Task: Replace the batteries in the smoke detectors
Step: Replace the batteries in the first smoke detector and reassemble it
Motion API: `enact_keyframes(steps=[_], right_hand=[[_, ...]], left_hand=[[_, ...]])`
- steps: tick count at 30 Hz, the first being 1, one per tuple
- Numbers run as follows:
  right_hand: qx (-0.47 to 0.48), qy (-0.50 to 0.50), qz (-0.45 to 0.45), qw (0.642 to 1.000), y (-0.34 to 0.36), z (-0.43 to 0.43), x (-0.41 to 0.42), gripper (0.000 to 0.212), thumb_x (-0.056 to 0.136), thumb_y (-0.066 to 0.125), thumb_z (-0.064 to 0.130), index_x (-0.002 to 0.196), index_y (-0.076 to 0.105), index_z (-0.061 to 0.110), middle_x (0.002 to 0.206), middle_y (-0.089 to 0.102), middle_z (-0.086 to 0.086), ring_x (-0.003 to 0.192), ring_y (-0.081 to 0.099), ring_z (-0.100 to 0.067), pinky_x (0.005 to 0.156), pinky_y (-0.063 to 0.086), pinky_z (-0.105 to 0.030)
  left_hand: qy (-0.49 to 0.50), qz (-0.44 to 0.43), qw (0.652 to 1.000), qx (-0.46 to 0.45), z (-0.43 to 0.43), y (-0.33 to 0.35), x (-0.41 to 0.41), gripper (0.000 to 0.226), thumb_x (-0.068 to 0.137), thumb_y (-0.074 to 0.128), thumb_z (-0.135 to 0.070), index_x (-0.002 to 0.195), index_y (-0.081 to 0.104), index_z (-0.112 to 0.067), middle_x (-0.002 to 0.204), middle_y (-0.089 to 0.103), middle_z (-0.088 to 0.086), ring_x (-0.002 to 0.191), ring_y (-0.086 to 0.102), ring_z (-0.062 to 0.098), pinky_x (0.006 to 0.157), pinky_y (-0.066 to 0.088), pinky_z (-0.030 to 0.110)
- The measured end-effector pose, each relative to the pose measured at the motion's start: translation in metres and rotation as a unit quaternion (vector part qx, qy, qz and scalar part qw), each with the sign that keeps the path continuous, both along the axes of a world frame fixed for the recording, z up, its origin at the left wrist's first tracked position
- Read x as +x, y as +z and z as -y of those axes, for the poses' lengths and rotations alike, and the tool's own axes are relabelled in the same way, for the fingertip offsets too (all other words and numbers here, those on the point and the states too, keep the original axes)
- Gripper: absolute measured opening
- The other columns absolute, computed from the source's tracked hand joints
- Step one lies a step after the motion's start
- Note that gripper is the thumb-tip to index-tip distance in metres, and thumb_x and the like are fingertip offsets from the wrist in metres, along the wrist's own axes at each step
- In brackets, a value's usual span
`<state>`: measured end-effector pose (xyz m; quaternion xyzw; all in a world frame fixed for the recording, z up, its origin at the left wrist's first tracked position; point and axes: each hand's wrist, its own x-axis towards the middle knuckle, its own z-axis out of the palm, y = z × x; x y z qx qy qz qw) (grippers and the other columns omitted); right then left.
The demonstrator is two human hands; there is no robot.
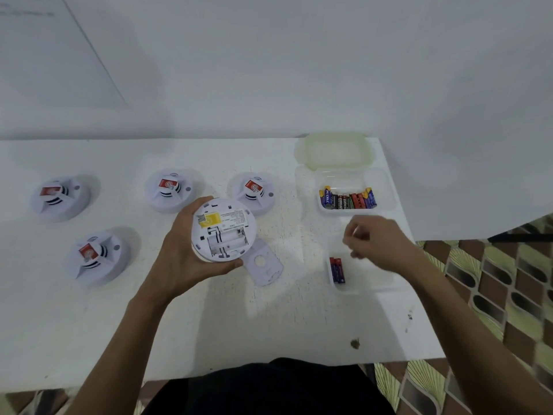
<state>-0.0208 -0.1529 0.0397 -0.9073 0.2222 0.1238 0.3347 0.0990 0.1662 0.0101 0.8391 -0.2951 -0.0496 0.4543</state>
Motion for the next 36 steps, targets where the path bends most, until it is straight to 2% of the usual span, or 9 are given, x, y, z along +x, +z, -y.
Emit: enact_keyframes(steps=[2, 5, 7, 10, 15, 18, 21, 28, 36], right_hand=[[-0.022, -0.006, 0.06, 0.998, 0.008, 0.005, 0.022, 0.004, 0.092, 0.062, 0.016, 0.088, 0.064, 0.016, 0.079, 0.07, -0.001, 0.071, 0.069, -0.014, 0.053, 0.047, -0.016], [-0.073, 0.0, 0.104, 0.992, 0.005, 0.016, 0.061, 0.009, 0.091, 0.062, 0.015, 0.099, 0.067, 0.015, 0.085, 0.067, -0.004, 0.069, 0.062, -0.018, 0.053, 0.042, -0.019], [-0.108, 0.021, 0.086, 0.99, -0.002, 0.024, 0.087, 0.022, 0.092, 0.063, 0.018, 0.113, 0.065, 0.015, 0.097, 0.065, -0.006, 0.073, 0.059, -0.017, 0.061, 0.045, -0.023], [-0.182, 0.061, 0.006, 0.981, -0.018, 0.035, 0.116, 0.035, 0.091, 0.064, 0.027, 0.123, 0.061, 0.015, 0.123, 0.061, -0.008, 0.102, 0.06, -0.024, 0.081, 0.047, -0.031], [-0.205, 0.069, -0.049, 0.975, -0.034, 0.037, 0.129, 0.027, 0.086, 0.067, 0.029, 0.108, 0.065, 0.012, 0.109, 0.065, -0.008, 0.088, 0.062, -0.026, 0.067, 0.046, -0.03], [-0.213, 0.074, -0.051, 0.973, -0.034, 0.038, 0.129, 0.027, 0.085, 0.067, 0.03, 0.107, 0.063, 0.015, 0.107, 0.063, -0.006, 0.088, 0.059, -0.024, 0.067, 0.043, -0.03], [-0.196, 0.071, -0.058, 0.976, -0.036, 0.036, 0.125, 0.023, 0.083, 0.068, 0.026, 0.103, 0.059, 0.019, 0.102, 0.062, -0.003, 0.083, 0.056, -0.021, 0.063, 0.04, -0.028], [-0.167, 0.057, -0.036, 0.984, -0.041, 0.041, 0.118, 0.03, 0.083, 0.07, 0.035, 0.112, 0.065, 0.027, 0.1, 0.063, 0.002, 0.087, 0.059, -0.019, 0.068, 0.041, -0.028], [-0.091, 0.042, 0.03, 0.995, -0.04, 0.042, 0.109, 0.018, 0.083, 0.072, 0.023, 0.093, 0.058, 0.022, 0.082, 0.064, 0.001, 0.067, 0.054, -0.016, 0.056, 0.04, -0.026]], left_hand=[[-0.001, 0.003, 1.0, 0.003, 0.0, 0.0, 0.001, 0.095, 0.05, 0.076, -0.063, 0.129, 0.023, -0.059, 0.134, 0.043, -0.015, 0.123, 0.045, 0.008, 0.099, 0.036, 0.02], [-0.002, 0.007, 1.0, 0.009, -0.001, 0.0, 0.002, 0.095, 0.049, 0.075, -0.064, 0.128, 0.022, -0.061, 0.131, 0.037, -0.029, 0.121, 0.041, -0.005, 0.097, 0.034, 0.012], [-0.002, 0.006, 1.0, 0.008, -0.002, 0.0, 0.003, 0.095, 0.049, 0.074, -0.067, 0.129, 0.023, -0.06, 0.131, 0.036, -0.03, 0.12, 0.039, -0.009, 0.096, 0.033, 0.01], [-0.004, 0.002, 1.0, 0.003, -0.002, 0.0, 0.004, 0.092, 0.052, 0.07, -0.072, 0.129, 0.023, -0.06, 0.13, 0.036, -0.034, 0.12, 0.04, -0.009, 0.097, 0.033, 0.009], [0.0, 0.005, 1.0, -0.002, -0.005, 0.0, 0.006, 0.089, 0.055, 0.065, -0.078, 0.13, 0.021, -0.062, 0.129, 0.03, -0.046, 0.121, 0.036, -0.015, 0.1, 0.032, 0.015], [0.007, 0.003, 1.0, 0.0, -0.008, -0.001, 0.006, 0.091, 0.054, 0.068, -0.075, 0.131, 0.022, -0.059, 0.131, 0.03, -0.043, 0.125, 0.038, -0.003, 0.102, 0.033, 0.021], [0.0, 0.001, 1.0, 0.001, -0.007, -0.001, 0.005, 0.088, 0.055, 0.067, -0.073, 0.13, 0.021, -0.062, 0.129, 0.03, -0.047, 0.122, 0.036, -0.013, 0.1, 0.031, 0.017], [-0.004, 0.003, 1.0, 0.001, -0.006, 0.001, 0.004, 0.085, 0.056, 0.065, -0.076, 0.129, 0.023, -0.063, 0.128, 0.031, -0.046, 0.118, 0.036, -0.018, 0.097, 0.031, 0.014], [0.001, 0.005, 1.0, 0.007, -0.01, -0.003, 0.006, 0.088, 0.055, 0.068, -0.073, 0.13, 0.023, -0.061, 0.128, 0.03, -0.046, 0.12, 0.035, -0.016, 0.099, 0.031, 0.015]])
